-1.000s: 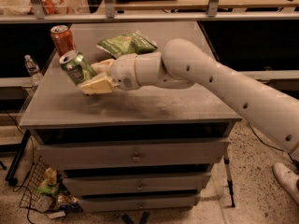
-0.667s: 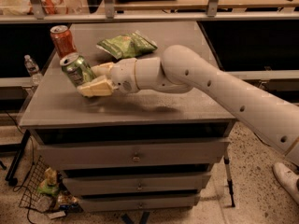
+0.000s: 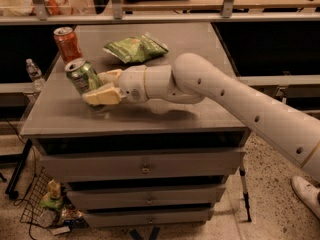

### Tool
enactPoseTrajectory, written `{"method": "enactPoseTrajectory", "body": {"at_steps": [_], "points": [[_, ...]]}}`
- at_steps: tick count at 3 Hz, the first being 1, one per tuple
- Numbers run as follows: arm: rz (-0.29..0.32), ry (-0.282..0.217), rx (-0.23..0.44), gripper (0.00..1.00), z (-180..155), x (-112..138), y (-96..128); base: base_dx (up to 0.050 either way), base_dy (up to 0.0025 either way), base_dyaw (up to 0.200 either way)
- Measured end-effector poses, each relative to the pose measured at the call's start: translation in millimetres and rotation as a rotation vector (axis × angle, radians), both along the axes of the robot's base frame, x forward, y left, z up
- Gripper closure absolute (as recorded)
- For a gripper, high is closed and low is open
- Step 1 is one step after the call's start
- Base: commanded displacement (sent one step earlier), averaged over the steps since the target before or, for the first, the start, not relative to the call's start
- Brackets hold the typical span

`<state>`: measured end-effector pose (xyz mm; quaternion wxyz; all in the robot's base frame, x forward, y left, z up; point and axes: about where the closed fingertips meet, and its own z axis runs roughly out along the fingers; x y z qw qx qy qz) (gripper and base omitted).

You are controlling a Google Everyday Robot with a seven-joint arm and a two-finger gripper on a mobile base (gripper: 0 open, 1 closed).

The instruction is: Place green can upright

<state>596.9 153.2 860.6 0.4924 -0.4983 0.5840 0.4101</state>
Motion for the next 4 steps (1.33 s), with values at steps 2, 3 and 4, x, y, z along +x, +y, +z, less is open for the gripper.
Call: {"method": "enactPoseTrajectory", "body": {"at_steps": [2,3,4], "points": [[0.007,0.003,0.001,0.13,-1.7,0.8,-0.7,0.0,0.0,0.0],[0.006,0.002,-0.006,0.0,-1.5,0.3,-2.5,0.0,0.0,0.0],[0.01,-0.003,-0.034,0.0,1.0,-0.4,-6.7,0.0,0.0,0.0]]}}
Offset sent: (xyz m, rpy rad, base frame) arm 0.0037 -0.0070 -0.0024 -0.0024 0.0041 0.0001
